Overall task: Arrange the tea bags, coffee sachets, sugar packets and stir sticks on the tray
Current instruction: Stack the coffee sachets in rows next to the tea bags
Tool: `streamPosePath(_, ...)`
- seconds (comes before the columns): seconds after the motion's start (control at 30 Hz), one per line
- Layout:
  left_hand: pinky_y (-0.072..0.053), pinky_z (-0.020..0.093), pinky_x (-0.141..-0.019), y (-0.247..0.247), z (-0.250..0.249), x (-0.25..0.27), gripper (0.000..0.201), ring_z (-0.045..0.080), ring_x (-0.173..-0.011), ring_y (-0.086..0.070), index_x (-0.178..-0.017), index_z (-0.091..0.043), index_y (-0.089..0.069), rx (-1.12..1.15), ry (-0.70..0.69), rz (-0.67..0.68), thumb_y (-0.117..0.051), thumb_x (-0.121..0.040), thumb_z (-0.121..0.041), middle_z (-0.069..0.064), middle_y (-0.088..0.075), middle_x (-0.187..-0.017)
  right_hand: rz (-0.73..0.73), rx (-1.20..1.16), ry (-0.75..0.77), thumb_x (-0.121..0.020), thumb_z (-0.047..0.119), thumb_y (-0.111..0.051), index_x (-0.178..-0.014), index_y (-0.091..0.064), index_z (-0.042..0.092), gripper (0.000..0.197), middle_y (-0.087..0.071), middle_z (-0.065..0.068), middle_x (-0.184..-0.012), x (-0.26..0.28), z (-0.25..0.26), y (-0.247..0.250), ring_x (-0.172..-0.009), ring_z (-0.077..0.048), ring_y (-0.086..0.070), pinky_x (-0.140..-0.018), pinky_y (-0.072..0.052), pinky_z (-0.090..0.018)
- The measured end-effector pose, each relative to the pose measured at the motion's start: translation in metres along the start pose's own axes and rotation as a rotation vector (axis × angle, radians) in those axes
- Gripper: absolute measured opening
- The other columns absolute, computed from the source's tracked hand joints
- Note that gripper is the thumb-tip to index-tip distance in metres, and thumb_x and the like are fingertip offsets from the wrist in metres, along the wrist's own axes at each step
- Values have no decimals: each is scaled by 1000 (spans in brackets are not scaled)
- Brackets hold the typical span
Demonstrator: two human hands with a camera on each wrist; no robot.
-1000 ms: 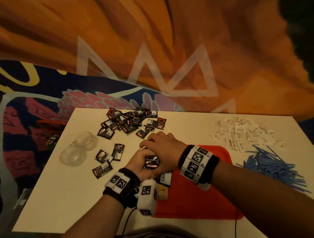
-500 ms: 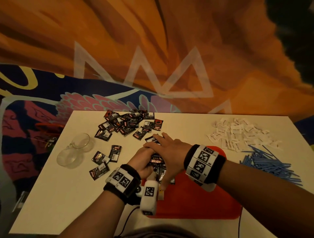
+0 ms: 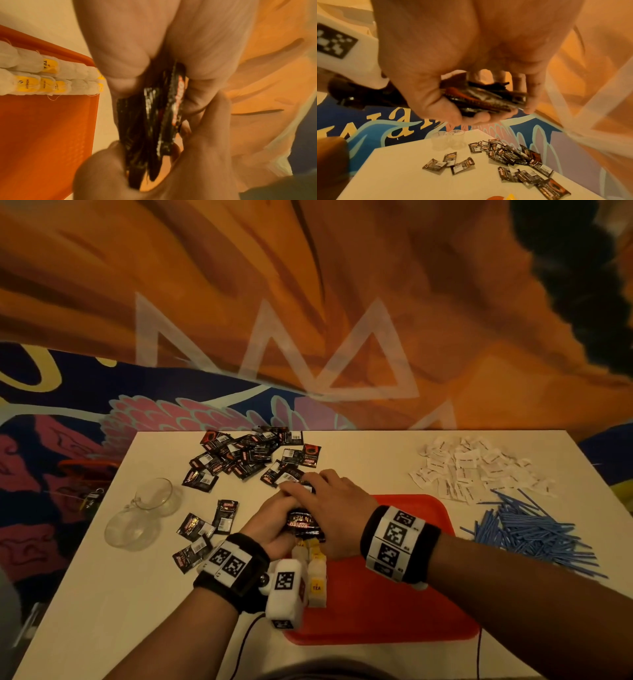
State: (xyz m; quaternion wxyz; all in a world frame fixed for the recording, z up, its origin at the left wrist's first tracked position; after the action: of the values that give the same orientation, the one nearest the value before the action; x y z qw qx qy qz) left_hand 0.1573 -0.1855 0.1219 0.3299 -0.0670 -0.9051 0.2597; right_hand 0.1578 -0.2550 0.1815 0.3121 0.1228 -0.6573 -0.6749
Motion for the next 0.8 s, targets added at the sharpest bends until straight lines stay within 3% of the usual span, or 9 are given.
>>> streamPosePath(0.07,-59,40,-65,-1,-4,0,37,30,-79,-68,-115,-2,-57,10,8,17,-57,-78,-1,21,-66,-94,-71,12,27,-64,46,-80,-148,-8,30,112,-37,-3,-139,0,1,9,-117,-25,-36,-96,-44,-41)
streamPosePath(0.17,-58,37,-62,-3,-5,1,34,29,-76,-67,-108,-3,-59,-7,42,29,-59,-74,-3,19,-65,-89,-107,15,25,-60,65,-78,-144,-23,24,109,-41,-2,-133,1,4,15,-114,-23,-36,-96,-41,-41)
streamPosePath(0.23,-58,37,-61,-7,-5,1,35,28,-76,-67,-111,-4,-59,-12,59,48,-61,-76,-6,18,-66,-89,-133,47,13,-55,73,-76,-137,-32,25,104,-37,-4,-135,0,6,18,-124,-27,-31,-102,-36,-48)
streamPosePath(0.33,-58,36,-61,-13,-8,2,38,27,-73,-68,-111,-3,-59,-6,70,99,-67,-74,-6,18,-65,-87,-78,37,6,-57,69,-77,-136,-25,26,104,-14,-10,-155,-2,5,13,-144,-35,-10,-109,-28,-58)
streamPosePath(0.4,-59,36,-59,-17,-9,7,45,28,-68,-69,-100,0,-63,53,97,185,-81,-58,0,19,-65,-81,-66,-38,13,-61,58,-80,-134,-25,26,97,-18,-12,-153,-2,6,15,-137,-37,-25,-103,-39,-51)
streamPosePath(0.47,-59,37,-64,-17,-13,12,50,29,-70,-69,-86,1,-70,163,104,273,-89,-40,1,18,-66,-79,-149,-107,45,-63,48,-79,-127,-34,25,82,-36,-10,-136,-2,9,25,-115,-33,-44,-90,-46,-45)
streamPosePath(0.6,-57,43,-80,-11,-18,16,55,33,-88,-69,-91,-1,-77,248,53,325,-93,-39,-9,19,-69,-93,-306,-228,98,-64,50,-77,-124,-42,22,75,-49,-5,-119,-1,7,41,-104,-25,-48,-87,-46,-41)
streamPosePath(0.7,-61,39,-68,-17,-18,18,54,32,-78,-71,-85,0,-76,276,39,308,-93,-34,-6,19,-69,-86,-385,-270,113,-62,53,-80,-124,-43,20,79,-53,0,-119,1,8,49,-108,-21,-50,-89,-45,-37)
streamPosePath(0.8,-60,35,-57,-25,-18,22,33,32,-70,-72,-77,4,-75,237,64,288,-78,-44,7,22,-69,-78,-388,-236,117,-61,56,-79,-125,-42,21,82,-50,2,-125,3,11,54,-115,-18,-48,-93,-44,-39)
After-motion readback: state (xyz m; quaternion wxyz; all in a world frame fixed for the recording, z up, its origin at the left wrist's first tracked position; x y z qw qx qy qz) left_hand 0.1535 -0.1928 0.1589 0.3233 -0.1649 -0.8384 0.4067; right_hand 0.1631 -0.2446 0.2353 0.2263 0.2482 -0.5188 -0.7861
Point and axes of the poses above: each hand's wrist, its own x-axis away from the middle knuckle, its own y-axis out of the back of the hand, z = x × y, the point moved 8 cm from there along -x, towards the middle knuckle
